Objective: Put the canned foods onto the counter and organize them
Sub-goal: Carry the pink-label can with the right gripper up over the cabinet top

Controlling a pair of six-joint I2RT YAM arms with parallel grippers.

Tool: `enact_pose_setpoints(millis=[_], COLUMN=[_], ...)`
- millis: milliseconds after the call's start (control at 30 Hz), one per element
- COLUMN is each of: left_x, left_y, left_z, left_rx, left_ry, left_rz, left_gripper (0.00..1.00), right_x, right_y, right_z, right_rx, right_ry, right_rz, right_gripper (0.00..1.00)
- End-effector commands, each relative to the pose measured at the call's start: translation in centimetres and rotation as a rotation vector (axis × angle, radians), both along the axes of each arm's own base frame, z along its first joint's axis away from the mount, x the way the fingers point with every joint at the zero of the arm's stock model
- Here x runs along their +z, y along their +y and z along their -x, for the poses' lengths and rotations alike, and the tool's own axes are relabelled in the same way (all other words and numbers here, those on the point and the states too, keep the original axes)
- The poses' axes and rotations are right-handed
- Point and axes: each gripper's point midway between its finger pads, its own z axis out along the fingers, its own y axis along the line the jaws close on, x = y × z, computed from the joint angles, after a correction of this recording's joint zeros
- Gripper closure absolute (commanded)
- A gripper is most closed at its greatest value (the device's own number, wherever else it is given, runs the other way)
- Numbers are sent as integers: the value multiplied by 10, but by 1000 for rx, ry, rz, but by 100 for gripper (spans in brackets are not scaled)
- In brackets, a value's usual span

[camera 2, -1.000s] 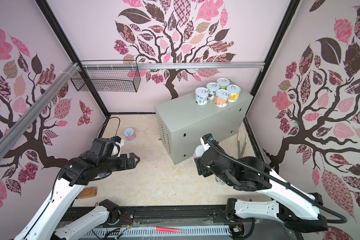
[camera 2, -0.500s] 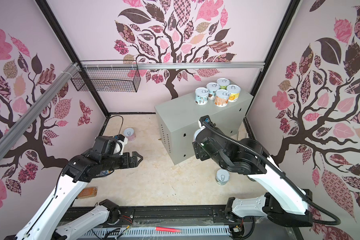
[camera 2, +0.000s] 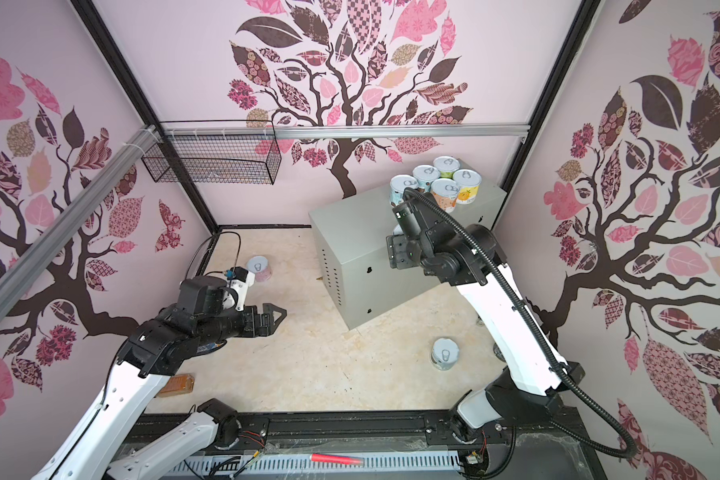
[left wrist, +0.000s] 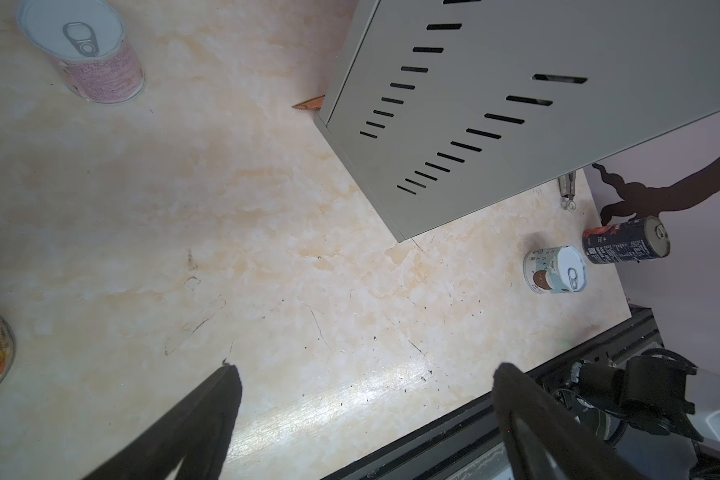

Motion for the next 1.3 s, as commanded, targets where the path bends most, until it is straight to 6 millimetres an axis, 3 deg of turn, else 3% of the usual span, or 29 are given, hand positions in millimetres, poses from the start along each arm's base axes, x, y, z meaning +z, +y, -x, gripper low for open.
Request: enact_pose_setpoints(millis=[0, 167, 433, 600, 800, 1267], left_x=[-2, -9, -20, -29, -48, -55], left_y=[-2, -6, -16, -17, -23, -18], left_z=[-5, -8, -25, -35, -33, -32], left_rx=[2, 5, 13, 18, 2, 12], left_ry=[-42, -47, -19, -1, 21, 25], left_rz=[11, 38, 54, 21, 49, 27], left_gripper=[2, 2, 2, 2, 2, 2], right_x=[20, 28, 24, 26, 19, 13], right_y=[-6, -22, -43, -45, -41, -41], right_z=[-19, -44, -85, -104, -122, -136], right_rx=[-26, -93, -177, -194, -193, -195], right_ry=[-60, -86, -91, -112, -106, -102], right_rz=[-39, -58, -59, -62, -56, -58], right_gripper=[43, 43, 44, 44, 44, 37])
